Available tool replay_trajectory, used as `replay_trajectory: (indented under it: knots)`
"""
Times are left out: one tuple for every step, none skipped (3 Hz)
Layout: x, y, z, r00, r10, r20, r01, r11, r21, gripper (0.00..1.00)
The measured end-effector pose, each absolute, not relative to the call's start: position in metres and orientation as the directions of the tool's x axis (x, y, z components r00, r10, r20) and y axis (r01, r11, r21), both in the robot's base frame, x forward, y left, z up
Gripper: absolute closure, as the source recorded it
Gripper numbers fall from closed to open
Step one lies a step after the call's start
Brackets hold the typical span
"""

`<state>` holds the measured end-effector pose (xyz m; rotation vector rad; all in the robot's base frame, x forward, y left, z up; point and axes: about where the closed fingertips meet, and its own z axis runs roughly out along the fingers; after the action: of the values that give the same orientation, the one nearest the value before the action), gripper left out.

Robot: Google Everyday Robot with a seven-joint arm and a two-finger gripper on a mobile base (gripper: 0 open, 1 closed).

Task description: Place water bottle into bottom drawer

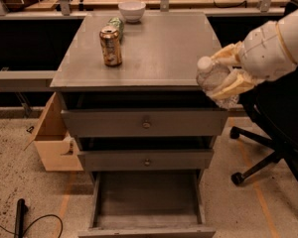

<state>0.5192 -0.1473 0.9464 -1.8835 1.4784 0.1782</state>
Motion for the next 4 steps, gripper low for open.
replay_trajectory:
  knots:
    - [0.487, -0.135, 0.904, 0.215, -0.751, -0.624, -0.929, 0.040, -0.368, 1.00]
    - [0.445, -0.111, 0.810, 0.138, -0.728, -0.672, -0.981, -0.008, -0.193, 1.00]
    - [0.416, -0.103, 0.770, 0.102, -0.734, -0.672, -0.994, -0.044, -0.103, 1.00]
    - [0.416, -0.103, 0.771, 0.103, -0.734, -0.671, -0.994, -0.044, -0.105, 1.00]
